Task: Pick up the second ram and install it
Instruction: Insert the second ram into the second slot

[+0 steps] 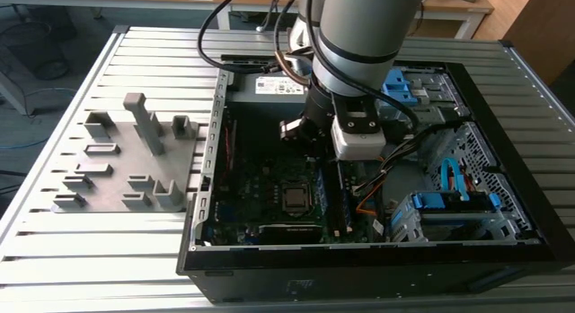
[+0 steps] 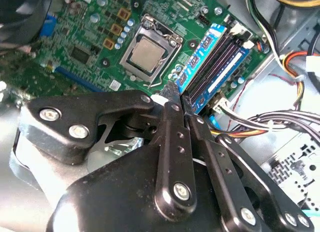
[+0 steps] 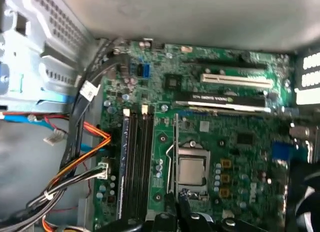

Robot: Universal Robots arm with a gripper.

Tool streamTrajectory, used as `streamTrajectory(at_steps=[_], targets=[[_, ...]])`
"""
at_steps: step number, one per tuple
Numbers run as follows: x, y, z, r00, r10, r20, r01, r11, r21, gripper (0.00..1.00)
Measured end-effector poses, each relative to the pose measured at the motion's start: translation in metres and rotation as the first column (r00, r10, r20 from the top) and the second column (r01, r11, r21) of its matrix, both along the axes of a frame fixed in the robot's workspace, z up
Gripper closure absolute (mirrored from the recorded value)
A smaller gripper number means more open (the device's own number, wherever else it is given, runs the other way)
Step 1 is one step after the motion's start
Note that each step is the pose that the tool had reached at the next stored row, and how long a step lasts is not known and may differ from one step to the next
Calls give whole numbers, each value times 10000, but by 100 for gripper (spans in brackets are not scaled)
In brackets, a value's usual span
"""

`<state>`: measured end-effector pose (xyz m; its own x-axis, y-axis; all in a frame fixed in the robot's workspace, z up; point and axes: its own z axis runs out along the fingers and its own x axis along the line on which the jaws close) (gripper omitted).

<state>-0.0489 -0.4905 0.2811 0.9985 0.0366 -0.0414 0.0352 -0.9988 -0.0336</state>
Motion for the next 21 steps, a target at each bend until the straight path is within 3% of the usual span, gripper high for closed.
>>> streamTrajectory(at_steps=[3, 7, 8, 11, 12, 21], targets=[[0, -1, -5, 9990, -453, -1, 453, 9990, -1, 86], [0, 0, -5, 9990, -455, 2, 455, 9990, 0, 86], [0, -1, -7, 9989, -457, 58, 457, 9990, 2, 86], [-1, -1, -11, 9978, -455, 489, 454, 9990, 24, 86], [-1, 0, -12, 9976, -455, 519, 454, 9990, 26, 86], [-2, -11, -23, 9968, -598, 536, 600, 9982, -17, 86]])
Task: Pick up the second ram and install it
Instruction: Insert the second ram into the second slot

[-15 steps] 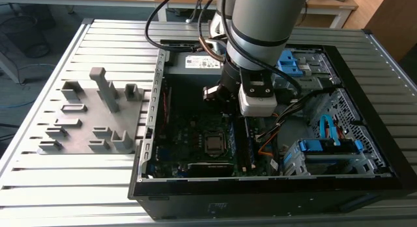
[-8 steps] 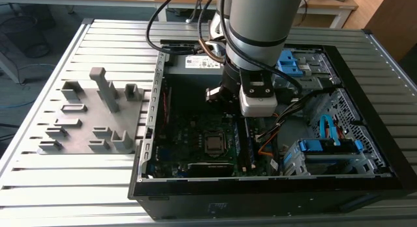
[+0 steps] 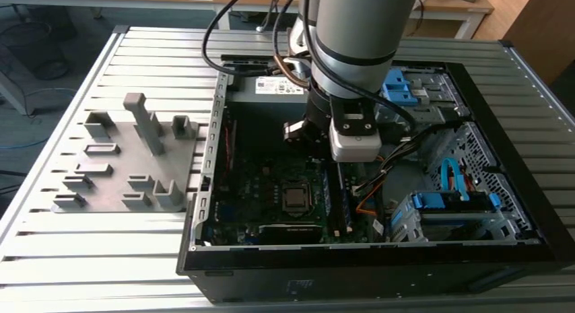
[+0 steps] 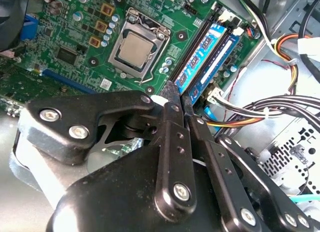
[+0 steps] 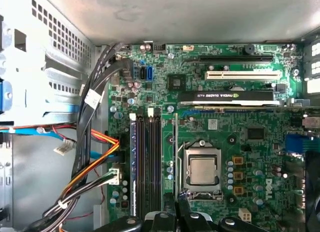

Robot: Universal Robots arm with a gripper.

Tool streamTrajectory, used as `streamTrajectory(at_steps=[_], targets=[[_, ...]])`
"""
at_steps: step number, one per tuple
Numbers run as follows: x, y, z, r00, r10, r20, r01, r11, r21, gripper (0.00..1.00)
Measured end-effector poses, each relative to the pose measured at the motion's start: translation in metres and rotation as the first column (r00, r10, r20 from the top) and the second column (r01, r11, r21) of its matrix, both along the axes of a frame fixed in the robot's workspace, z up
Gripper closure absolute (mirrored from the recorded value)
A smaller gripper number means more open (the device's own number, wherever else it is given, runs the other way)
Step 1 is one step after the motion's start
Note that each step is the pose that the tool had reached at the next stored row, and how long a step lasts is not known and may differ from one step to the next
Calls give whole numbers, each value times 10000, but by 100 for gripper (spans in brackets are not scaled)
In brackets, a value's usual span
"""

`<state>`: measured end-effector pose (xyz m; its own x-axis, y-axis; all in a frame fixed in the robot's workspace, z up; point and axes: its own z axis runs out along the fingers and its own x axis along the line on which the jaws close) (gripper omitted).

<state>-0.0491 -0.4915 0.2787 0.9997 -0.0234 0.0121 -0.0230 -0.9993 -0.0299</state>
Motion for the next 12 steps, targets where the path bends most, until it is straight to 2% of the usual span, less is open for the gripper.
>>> streamTrajectory(at_steps=[6, 9, 12], targets=[[41, -31, -20, 10000, -93, 2, 93, 10000, -10, 86], [100, -37, -72, 10000, -94, -1, 94, 10000, -12, 86], [102, -39, -125, 10000, -94, -2, 94, 10000, -14, 86]])
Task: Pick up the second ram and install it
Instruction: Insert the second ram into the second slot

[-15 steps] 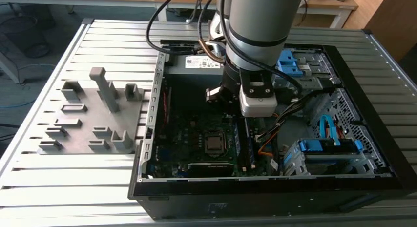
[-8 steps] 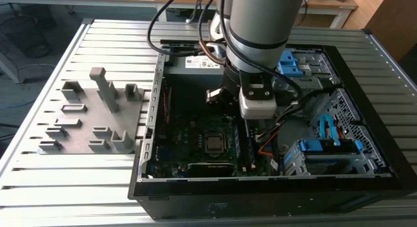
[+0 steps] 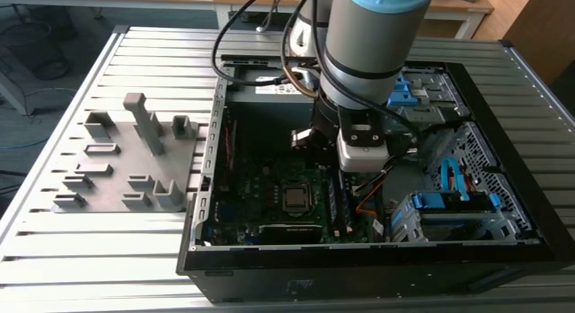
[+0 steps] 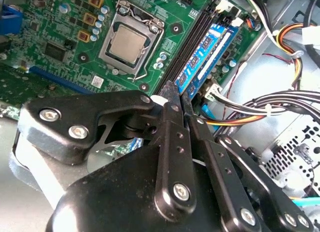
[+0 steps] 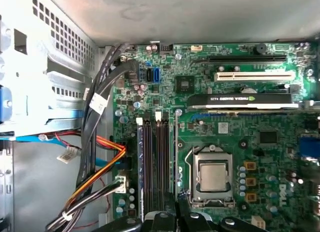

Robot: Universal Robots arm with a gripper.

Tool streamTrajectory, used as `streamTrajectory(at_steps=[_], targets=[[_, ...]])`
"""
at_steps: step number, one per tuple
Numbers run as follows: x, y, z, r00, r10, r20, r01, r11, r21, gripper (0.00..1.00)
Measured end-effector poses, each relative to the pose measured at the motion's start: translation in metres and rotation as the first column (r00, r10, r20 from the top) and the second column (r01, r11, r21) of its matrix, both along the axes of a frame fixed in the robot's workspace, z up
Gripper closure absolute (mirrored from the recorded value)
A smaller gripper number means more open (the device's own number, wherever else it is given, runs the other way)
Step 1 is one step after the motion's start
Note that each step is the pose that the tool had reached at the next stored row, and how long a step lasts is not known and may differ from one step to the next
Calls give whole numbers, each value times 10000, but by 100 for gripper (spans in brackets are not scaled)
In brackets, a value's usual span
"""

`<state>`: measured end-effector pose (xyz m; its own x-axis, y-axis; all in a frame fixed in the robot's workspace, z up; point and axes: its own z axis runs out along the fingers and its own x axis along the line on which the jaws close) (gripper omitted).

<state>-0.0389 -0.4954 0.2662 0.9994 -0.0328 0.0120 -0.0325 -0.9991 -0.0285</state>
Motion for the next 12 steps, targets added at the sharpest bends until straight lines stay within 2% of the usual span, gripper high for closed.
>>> streamTrajectory(at_steps=[6, 12], targets=[[24, 0, -110, 10000, 1, 1, -1, 10000, 1, 86], [97, -1, -219, 10000, 1, 0, -1, 10000, 0, 86]])
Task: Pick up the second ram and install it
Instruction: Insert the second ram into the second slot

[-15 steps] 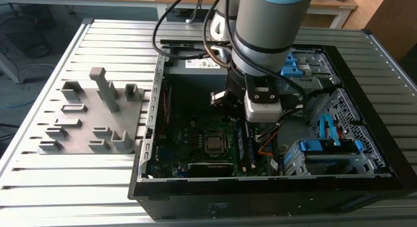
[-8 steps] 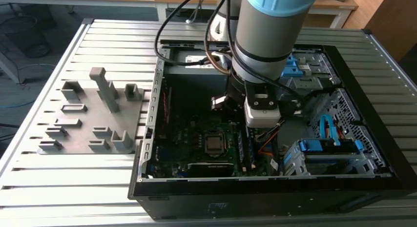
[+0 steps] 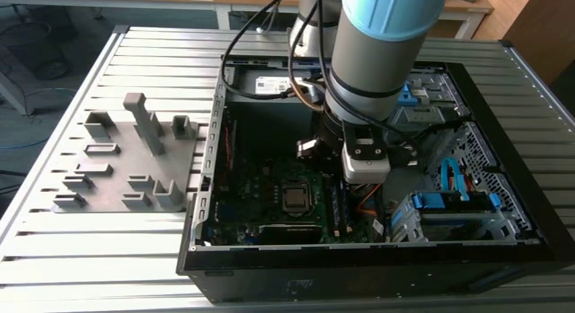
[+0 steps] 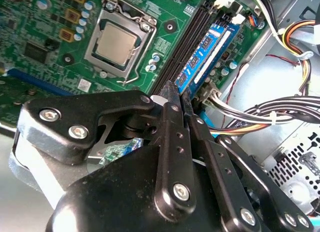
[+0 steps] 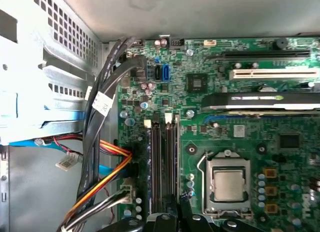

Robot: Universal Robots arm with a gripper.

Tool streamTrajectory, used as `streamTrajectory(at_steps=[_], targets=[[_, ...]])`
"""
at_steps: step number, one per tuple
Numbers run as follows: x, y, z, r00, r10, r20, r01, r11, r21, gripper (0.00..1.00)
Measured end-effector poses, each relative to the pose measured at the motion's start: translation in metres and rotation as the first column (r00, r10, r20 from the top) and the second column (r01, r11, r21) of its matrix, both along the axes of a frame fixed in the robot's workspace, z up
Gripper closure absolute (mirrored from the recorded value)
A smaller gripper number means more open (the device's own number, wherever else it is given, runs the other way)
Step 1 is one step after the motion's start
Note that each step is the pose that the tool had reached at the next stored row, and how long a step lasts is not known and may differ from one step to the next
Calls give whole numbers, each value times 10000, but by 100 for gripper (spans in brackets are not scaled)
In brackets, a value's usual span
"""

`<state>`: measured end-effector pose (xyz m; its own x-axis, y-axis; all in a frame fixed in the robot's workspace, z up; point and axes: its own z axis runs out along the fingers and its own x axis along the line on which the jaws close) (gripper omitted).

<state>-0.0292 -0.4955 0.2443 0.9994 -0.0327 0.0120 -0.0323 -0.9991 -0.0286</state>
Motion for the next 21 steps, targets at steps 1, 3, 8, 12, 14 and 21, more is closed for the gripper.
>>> streamTrajectory(at_steps=[1, 3, 8, 12, 14, 21], targets=[[9, 0, -18, 10000, 0, 0, 0, 10000, 1, 86], [20, 0, -51, 10000, 0, 0, 0, 10000, -1, 86], [28, 6, -96, 10000, 0, 0, 0, 10000, -38, 86], [41, 13, -123, 10000, -2, 0, 2, 10000, -54, 86], [46, 17, -138, 10000, -1, 1, 1, 10000, -62, 86], [51, 59, -182, 9999, 119, 0, -119, 9999, -65, 86]])
